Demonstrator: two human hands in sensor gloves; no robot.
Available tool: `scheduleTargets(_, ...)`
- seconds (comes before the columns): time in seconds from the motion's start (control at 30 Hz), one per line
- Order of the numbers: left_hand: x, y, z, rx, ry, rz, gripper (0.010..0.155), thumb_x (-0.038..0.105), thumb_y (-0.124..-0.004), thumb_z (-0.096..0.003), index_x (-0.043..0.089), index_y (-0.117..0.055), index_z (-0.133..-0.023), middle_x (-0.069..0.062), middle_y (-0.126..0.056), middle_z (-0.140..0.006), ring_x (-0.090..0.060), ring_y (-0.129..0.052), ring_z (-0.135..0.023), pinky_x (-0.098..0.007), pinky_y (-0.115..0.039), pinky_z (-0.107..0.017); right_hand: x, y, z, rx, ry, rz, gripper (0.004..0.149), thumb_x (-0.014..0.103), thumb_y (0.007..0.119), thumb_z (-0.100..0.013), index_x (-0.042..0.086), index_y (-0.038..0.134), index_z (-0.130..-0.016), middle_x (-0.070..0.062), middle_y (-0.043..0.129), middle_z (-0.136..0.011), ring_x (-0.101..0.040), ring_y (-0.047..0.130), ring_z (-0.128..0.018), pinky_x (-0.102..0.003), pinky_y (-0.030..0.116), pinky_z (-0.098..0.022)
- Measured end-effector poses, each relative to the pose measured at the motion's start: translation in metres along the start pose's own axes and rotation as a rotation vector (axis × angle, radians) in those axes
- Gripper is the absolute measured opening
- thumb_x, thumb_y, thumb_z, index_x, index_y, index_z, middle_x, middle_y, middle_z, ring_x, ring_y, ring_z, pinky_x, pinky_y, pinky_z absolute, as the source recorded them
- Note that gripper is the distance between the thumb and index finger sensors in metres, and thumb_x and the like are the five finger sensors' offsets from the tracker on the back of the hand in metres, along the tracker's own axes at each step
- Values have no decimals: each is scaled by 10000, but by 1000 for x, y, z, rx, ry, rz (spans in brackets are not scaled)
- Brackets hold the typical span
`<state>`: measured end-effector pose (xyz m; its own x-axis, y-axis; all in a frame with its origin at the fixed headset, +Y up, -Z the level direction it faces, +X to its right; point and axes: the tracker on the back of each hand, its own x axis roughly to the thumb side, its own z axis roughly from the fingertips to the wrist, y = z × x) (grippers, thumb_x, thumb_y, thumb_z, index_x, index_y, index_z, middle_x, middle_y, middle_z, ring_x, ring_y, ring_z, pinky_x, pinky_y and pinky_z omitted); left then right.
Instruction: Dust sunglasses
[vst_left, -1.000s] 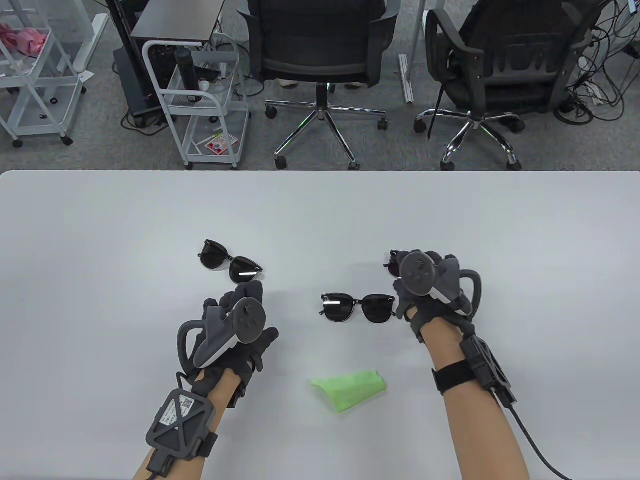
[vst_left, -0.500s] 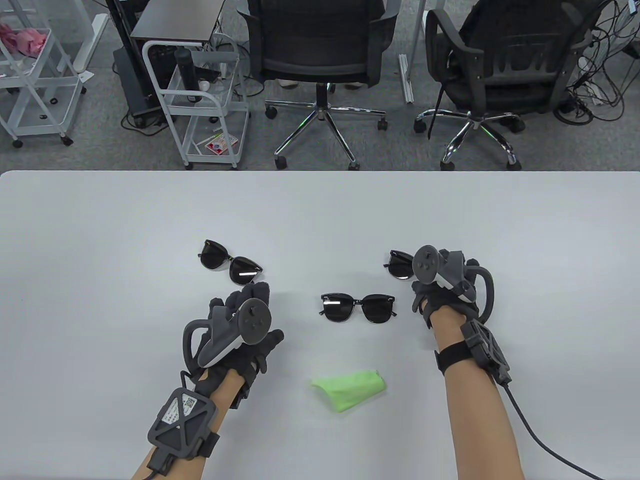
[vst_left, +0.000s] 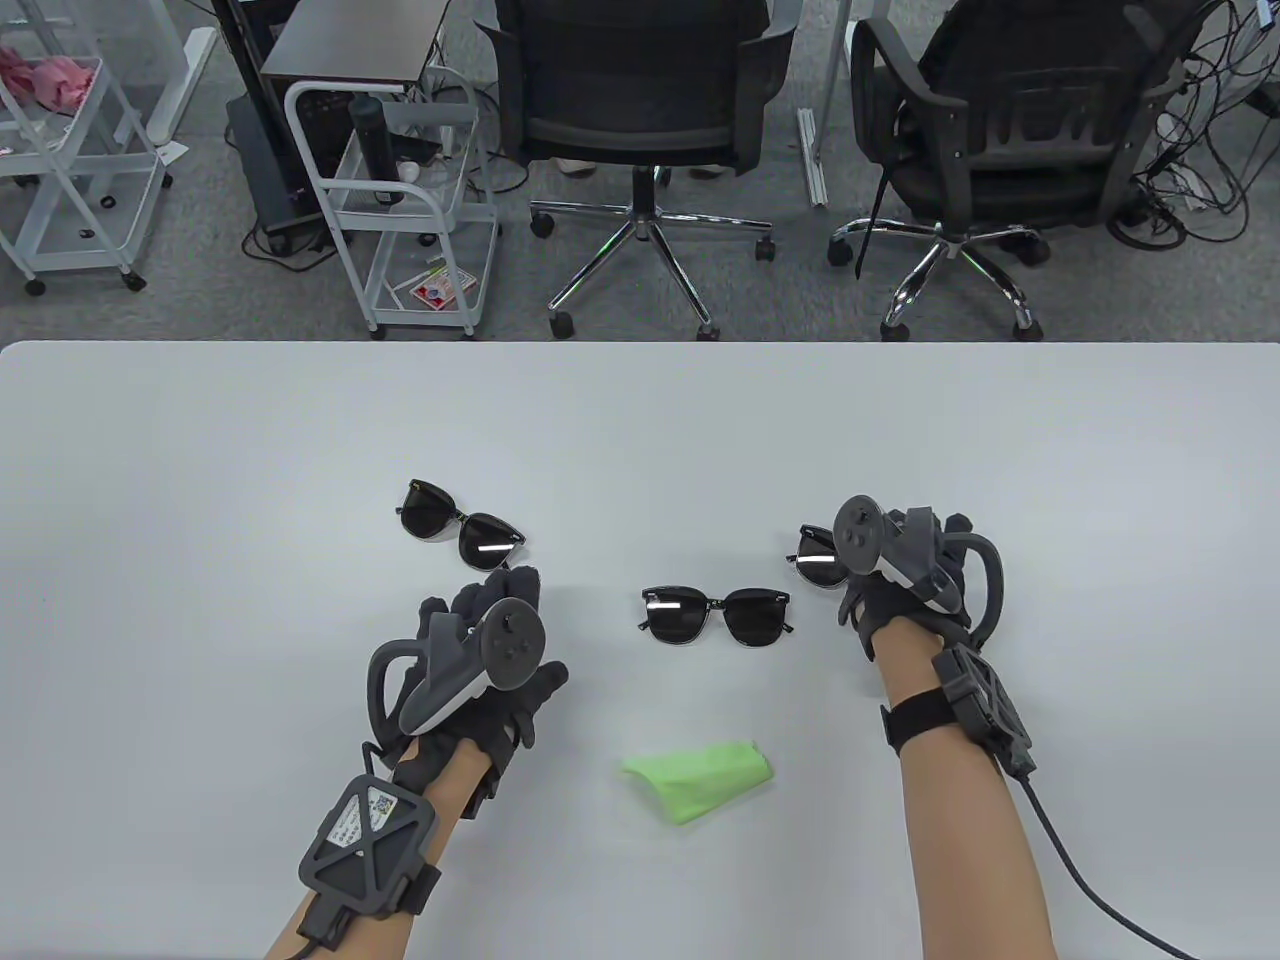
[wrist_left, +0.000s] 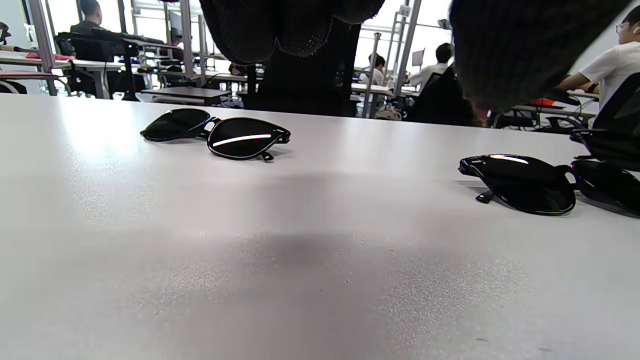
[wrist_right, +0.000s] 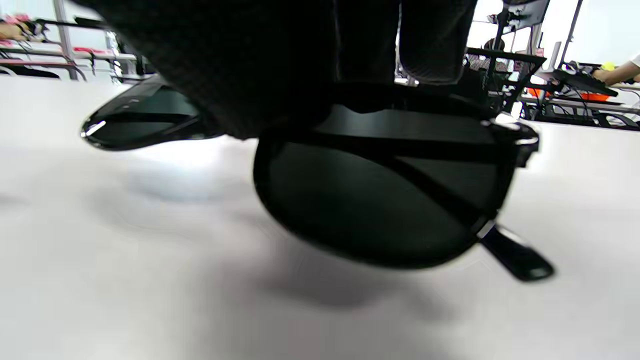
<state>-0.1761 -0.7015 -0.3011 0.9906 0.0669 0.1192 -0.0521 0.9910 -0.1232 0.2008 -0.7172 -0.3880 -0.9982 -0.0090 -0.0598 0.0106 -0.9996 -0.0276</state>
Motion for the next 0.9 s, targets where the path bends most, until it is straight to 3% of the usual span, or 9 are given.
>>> scheduleTargets(0.2, 9, 5, 4, 30, -57, 17, 939, 654, -801, -332, 306, -374, -1093, 28, -480, -1160, -306, -612, -1088, -600, -450, -756, 34, -52, 40, -39, -164, -86, 428, 349, 942, -389, 113, 931, -747, -164, 869, -930, -484, 801, -865, -702, 514, -619)
scheduleTargets(0.37, 31, 13, 12, 105, -198, 50, 954, 655, -816, -319, 351, -338, -1087, 83, -448, -1170, -272, -569, -1115, -593, -430, -778, 81, -73, 75, -13, -306, -103, 430, 362, 936, -398, 102, 926, -739, -160, 879, -918, -478, 830, -845, -698, 535, -616)
scheduleTargets(0.57, 68, 18, 28, 201, -359, -51, 1018, 661, -863, -277, 422, -265, -1064, 164, -329, -1184, -244, -499, -1147, -577, -429, -802, 129, -68, 94, 66, -411, -256, 431, 363, 926, -408, 94, 913, -744, -170, 867, -920, -469, 840, -840, -695, 547, -614)
scheduleTargets(0.73, 79, 16, 30, 243, -350, -198, 959, 619, -918, -265, 414, -423, -1061, 165, -542, -1142, -203, -636, -1105, -565, -484, -793, 144, -54, 103, 78, -455, -358, 434, 363, 923, -411, 83, 910, -742, -174, 864, -915, -471, 839, -836, -691, 558, -613)
scheduleTargets(0.9, 79, 16, 31, 296, -340, -237, 889, 613, -942, -252, 434, -557, -1033, 166, -666, -1075, -166, -763, -1035, -549, -535, -786, 144, -55, 111, 34, -467, -391, 437, 358, 930, -408, 80, 907, -744, -172, 862, -915, -460, 843, -838, -692, 561, -613)
